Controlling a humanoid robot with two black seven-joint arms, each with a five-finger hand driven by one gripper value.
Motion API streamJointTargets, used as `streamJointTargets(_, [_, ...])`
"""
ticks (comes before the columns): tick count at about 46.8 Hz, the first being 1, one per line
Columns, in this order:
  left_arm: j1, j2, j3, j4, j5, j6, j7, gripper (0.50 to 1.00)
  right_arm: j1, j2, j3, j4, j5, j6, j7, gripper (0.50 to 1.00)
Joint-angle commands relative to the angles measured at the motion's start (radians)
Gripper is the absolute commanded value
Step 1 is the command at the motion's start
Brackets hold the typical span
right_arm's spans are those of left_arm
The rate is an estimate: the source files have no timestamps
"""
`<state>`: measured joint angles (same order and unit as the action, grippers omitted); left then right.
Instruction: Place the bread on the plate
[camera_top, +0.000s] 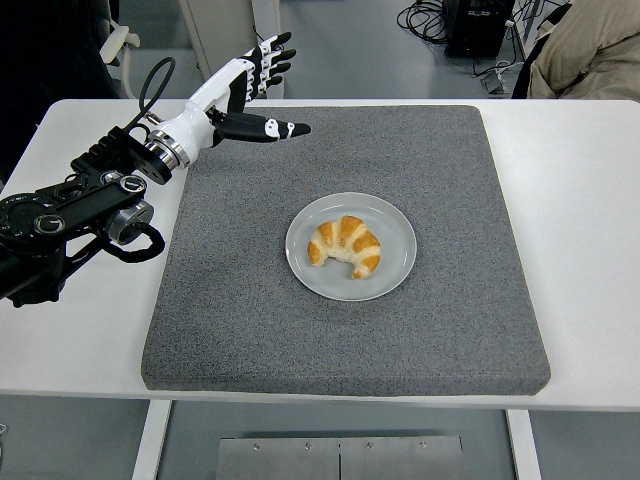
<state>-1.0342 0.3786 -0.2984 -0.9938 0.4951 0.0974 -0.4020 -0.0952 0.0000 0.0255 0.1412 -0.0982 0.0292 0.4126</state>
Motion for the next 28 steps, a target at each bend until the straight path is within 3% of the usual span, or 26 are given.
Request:
streamJointTargets(1, [0.003,-0.017,-0.001,0.030,-0.055,0.034,-0.001,0.969,0.000,0.000,0.001,0.000,0.000,0.000,0.000,1.000])
streamJointTargets(7, [0.008,-0.066,-0.005,0.098,-0.142,0.079,0.000,0.969,0.000,0.000,0.001,0.000,0.000,0.000,0.000,1.000])
streamJointTargets(18, [0.031,-0.112,-0.123,0.234,-0.228,0.078,-0.006,0.969,0.000,0.000,0.001,0.000,0.000,0.000,0.000,1.000])
streamJointTargets(28, [0.037,-0.228,-0.268,0.431,-0.257,0.071,-0.018,0.969,0.000,0.000,-0.001,0.000,0.000,0.000,0.000,1.000])
